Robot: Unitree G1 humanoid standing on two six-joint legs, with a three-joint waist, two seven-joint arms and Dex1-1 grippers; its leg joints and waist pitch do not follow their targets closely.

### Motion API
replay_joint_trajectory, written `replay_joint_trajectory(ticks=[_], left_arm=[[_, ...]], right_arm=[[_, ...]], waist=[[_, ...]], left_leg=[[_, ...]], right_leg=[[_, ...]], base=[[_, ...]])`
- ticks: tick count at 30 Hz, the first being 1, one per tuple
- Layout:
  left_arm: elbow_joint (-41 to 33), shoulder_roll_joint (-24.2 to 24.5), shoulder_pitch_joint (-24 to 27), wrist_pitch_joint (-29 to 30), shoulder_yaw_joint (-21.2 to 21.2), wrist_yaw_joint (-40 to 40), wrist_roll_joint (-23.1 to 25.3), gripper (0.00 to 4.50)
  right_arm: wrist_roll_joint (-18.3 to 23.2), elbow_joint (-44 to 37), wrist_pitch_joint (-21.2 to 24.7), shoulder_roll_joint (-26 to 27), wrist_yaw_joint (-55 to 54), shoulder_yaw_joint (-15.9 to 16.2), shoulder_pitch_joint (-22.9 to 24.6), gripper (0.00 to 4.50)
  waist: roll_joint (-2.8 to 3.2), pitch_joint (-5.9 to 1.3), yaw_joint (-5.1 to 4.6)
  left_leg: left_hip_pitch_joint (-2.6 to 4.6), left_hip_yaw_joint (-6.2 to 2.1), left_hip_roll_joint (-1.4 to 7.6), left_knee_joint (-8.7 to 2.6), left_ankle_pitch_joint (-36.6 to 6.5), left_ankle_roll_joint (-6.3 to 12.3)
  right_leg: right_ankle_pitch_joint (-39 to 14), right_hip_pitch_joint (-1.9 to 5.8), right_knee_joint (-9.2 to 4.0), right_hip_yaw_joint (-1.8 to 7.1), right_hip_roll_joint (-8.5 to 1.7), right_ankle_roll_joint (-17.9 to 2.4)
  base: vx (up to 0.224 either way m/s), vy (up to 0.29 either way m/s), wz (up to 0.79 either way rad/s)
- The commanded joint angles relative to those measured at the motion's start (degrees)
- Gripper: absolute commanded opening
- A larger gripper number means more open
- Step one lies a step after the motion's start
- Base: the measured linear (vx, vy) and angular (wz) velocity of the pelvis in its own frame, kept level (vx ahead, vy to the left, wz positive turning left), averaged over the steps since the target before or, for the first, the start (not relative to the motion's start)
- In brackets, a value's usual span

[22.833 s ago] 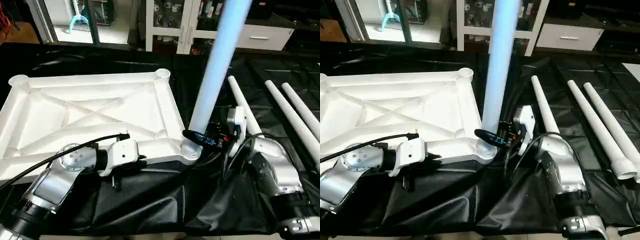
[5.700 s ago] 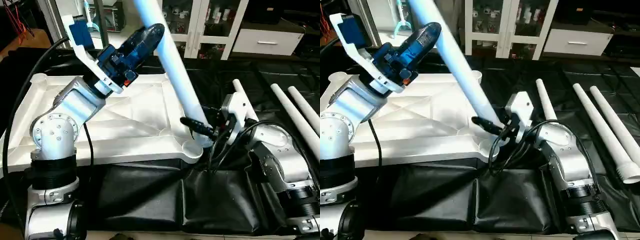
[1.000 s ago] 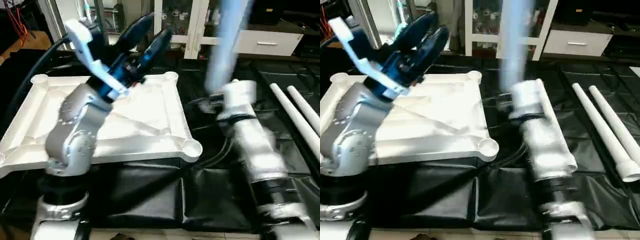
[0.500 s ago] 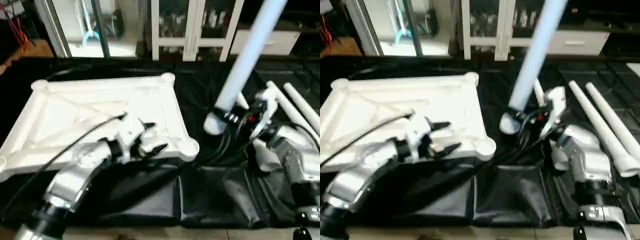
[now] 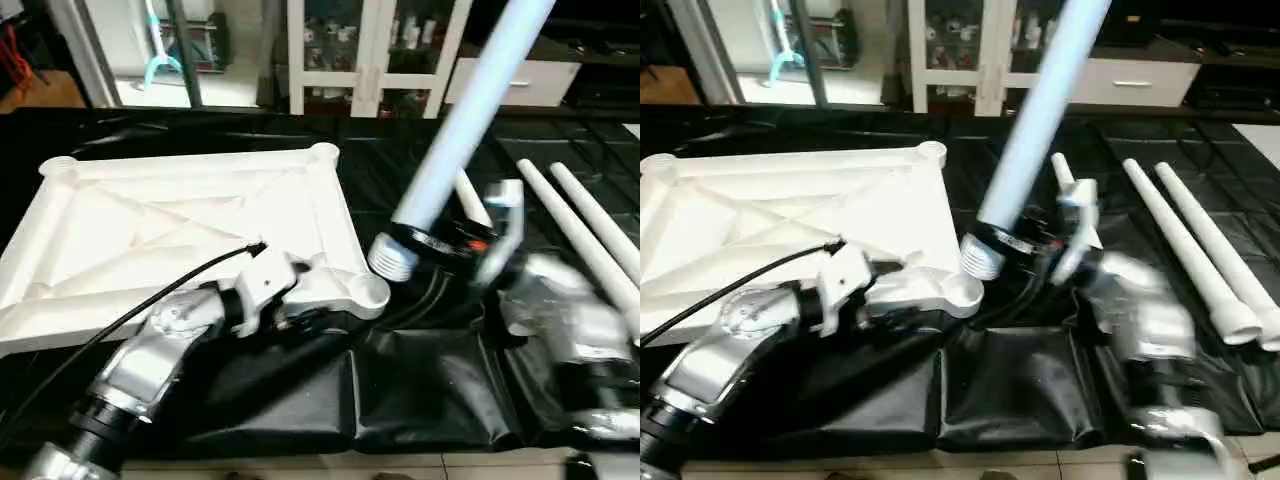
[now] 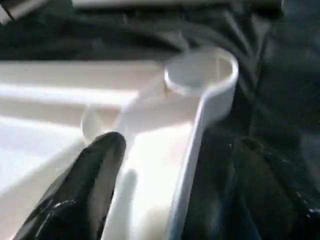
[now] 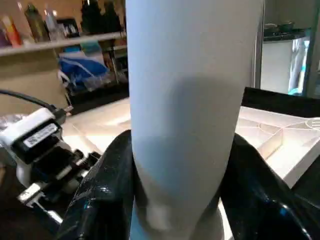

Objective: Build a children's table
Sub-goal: Insert table leg to table base

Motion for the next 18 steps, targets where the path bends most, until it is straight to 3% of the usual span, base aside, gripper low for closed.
replay_joint_trajectory(ticks=[1, 6, 10, 13, 18], left_arm=[[1.0, 1.4, -1.3, -0.8, -0.5, -1.9, 1.0, 3.81], [5.2, 3.8, -2.7, -2.6, -0.1, -5.4, 2.0, 3.81], [8.5, 4.7, -4.7, -3.7, 0.7, -7.3, 2.1, 3.81], [8.7, 4.9, -5.2, -3.3, 0.8, -9.2, 1.2, 3.53], [9.5, 4.5, -5.6, -3.1, 0.3, -13.5, 0.0, 3.04]], right_arm=[[-0.8, -0.2, -1.2, -0.1, -0.2, 0.6, -1.1, 1.89], [-0.8, -1.3, -1.1, 0.6, 1.9, 2.3, -1.5, 1.89], [-2.2, 0.2, -2.8, 0.3, 4.4, 3.3, -2.0, 1.89], [-3.0, 0.6, -4.0, -0.7, 5.2, 3.9, -1.9, 1.89], [-5.3, 0.1, -8.5, -1.9, 4.1, 3.7, -0.8, 1.89]], waist=[[0.11, -2.99, -0.04], [-0.24, -2.32, -0.06], [-0.08, -2.02, -0.16], [0.06, -1.75, -0.31], [0.21, -1.61, -0.47]], left_leg=[[1.8, -1.85, 2.72, -4.62, -8.4, 3.34], [1.91, -1.85, 2.8, -5.01, -10.7, 2.55], [2.01, -1.95, 2.87, -5.26, -12.1, 1.38], [2.06, -1.99, 2.96, -5.39, -12.9, 0.83], [2.04, -1.81, 2.91, -5.36, -11.9, 1.48]], right_leg=[[-3.6, 1.86, -5.14, 1.84, -3.58, -15.1], [-4.9, 1.62, -5.32, 2.02, -3.7, -15.2], [-5.3, 1.57, -5.22, 2.03, -3.8, -15.3], [-5.2, 1.64, -5.26, 2.11, -4.01, -16.1], [-4.4, 1.72, -5.39, 2.21, -4.01, -16.6]], base=[[0.0, 0.0, 0.0], [0.0, 0.0, 0.0], [0.0, 0.0, 0.0], [0.0, 0.0, 0.0], [0.0, 0.0, 0.0]])
